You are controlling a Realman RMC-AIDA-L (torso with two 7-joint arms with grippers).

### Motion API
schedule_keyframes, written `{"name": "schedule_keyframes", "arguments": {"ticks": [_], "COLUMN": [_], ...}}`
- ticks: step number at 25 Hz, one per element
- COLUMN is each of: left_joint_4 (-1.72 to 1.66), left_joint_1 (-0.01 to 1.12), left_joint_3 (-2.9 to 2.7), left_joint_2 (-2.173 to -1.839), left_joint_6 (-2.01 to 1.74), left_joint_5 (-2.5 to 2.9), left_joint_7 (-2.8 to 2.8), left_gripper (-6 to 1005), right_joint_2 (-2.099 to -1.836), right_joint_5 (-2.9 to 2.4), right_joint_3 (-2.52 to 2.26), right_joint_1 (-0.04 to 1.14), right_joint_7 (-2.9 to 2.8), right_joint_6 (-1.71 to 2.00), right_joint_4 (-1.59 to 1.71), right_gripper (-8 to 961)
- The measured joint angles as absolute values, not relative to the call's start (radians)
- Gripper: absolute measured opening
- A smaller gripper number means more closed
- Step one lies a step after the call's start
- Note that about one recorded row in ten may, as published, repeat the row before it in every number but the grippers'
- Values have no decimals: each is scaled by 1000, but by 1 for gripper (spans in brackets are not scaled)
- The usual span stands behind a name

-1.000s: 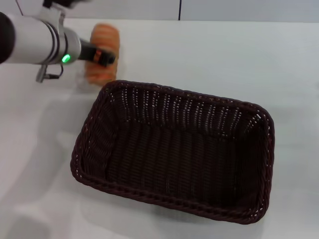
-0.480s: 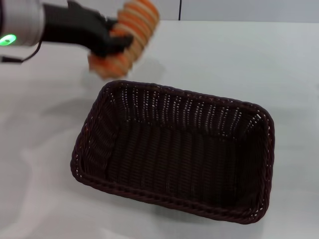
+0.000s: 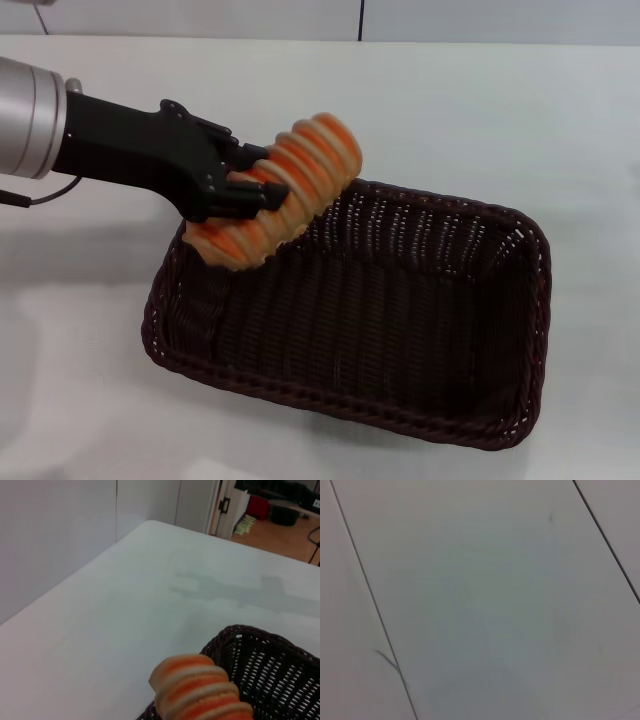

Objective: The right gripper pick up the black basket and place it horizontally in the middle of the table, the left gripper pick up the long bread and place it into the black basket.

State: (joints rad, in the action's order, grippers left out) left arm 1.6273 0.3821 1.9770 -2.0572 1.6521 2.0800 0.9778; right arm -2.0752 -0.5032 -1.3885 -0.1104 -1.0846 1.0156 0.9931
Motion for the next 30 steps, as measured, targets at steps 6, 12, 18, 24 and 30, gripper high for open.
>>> {"name": "schedule_keyframes", "arguments": {"ticks": [6,12,18,24,30], "left_joint_4": [1600,1564,1562,1456,1145], "left_joint_1": [389,411,379,247,264], "left_joint_3": [1977,1990,2038,1851,1505], "left_joint_2": [-2058,-2058,-2065,-2066,-2066], "left_joint_6": [1654,1651,1402,568,-362], "left_joint_5": [2077,2086,2111,2042,2083], "left_joint_7": [1003,1035,1091,1263,1293], "left_gripper": [569,728,866,860,861], "right_joint_2": [-2074,-2074,-2074,-2074,-2074], "right_joint_5": [-503,-503,-515,-531,-531], "right_joint_3": [-1390,-1391,-1391,-1390,-1378], "right_joint_1": [-111,-112,-113,-115,-120], "right_joint_7": [-1085,-1085,-1085,-1094,-1084], "right_joint_6": [1016,1015,1015,1016,1017], "right_joint_4": [997,997,997,996,991], "right_gripper": [794,794,794,794,794]}}
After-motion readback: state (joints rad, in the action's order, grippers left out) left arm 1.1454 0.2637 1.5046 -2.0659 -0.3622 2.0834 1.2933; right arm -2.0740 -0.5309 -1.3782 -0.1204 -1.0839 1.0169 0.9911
